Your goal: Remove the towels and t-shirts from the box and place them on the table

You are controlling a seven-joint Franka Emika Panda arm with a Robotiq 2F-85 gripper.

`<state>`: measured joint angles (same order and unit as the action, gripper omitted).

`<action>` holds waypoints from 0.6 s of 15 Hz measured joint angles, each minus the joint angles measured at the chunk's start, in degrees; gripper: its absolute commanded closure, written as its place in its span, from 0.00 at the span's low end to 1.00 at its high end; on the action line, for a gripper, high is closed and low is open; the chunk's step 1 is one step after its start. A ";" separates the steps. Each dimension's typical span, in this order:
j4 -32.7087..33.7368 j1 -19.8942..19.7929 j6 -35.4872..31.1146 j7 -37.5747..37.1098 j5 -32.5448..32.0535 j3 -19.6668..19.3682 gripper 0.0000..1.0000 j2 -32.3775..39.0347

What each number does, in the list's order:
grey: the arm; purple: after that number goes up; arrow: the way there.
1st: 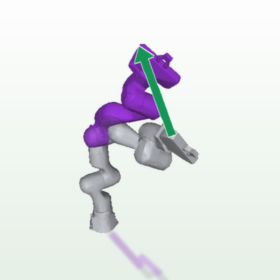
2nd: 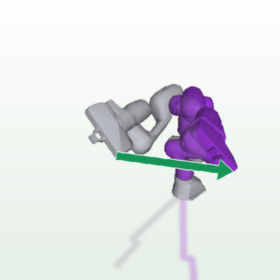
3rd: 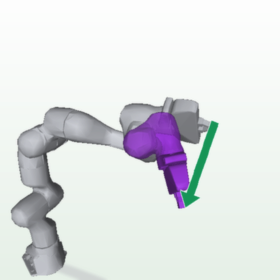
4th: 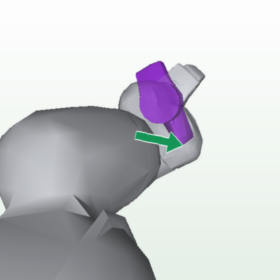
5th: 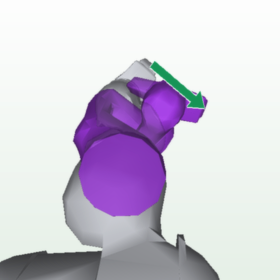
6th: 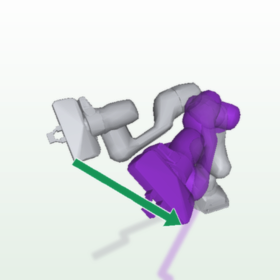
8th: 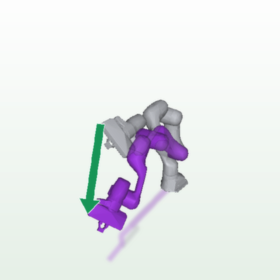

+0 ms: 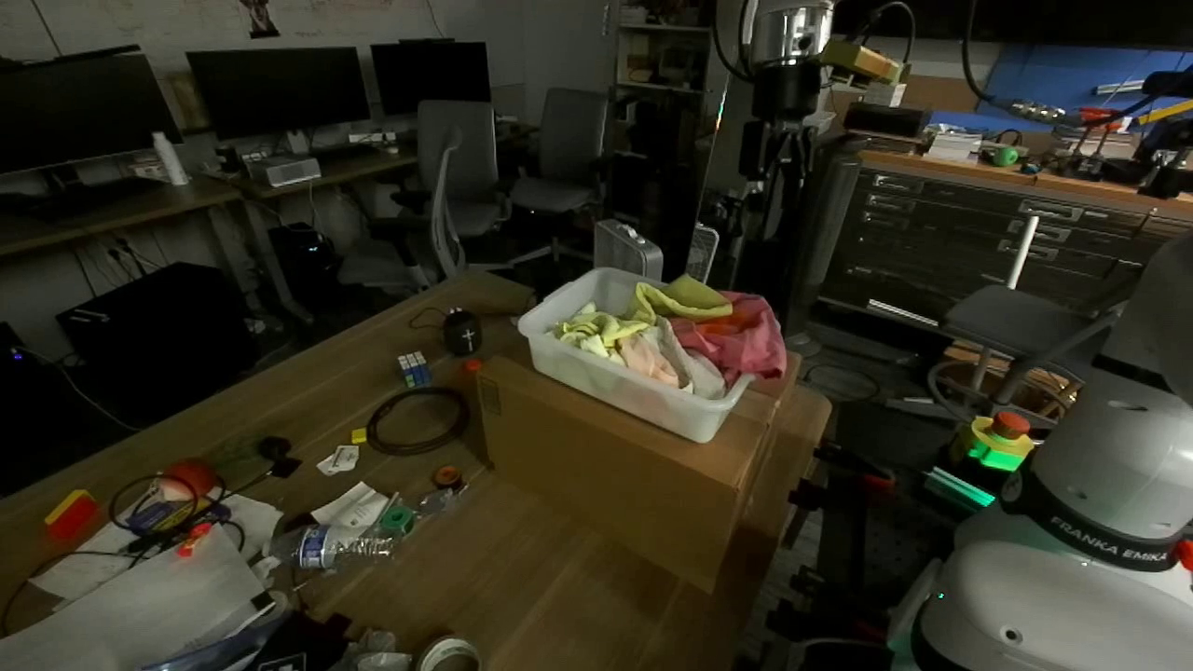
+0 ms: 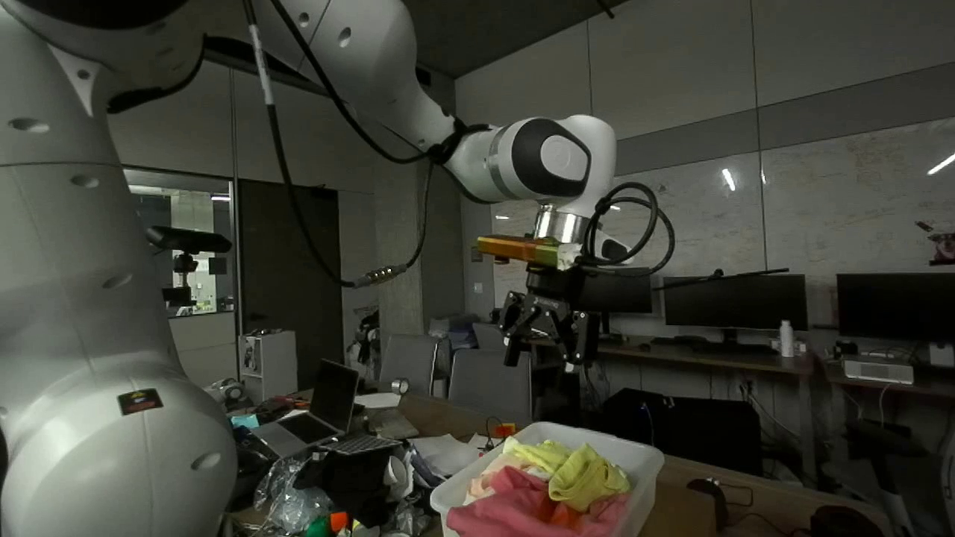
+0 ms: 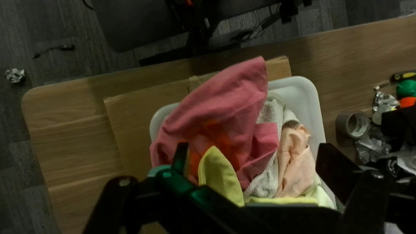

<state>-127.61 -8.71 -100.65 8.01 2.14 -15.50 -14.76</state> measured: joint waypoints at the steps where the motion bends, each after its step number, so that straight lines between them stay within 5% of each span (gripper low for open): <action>1: -0.14 0.14 -2.89 0.00 1.01 0.51 0.00 0.27; 9: -0.29 2.36 -22.99 -0.12 5.08 5.37 0.00 8.19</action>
<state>-127.89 -6.35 -123.64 7.89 7.22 -10.13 -6.57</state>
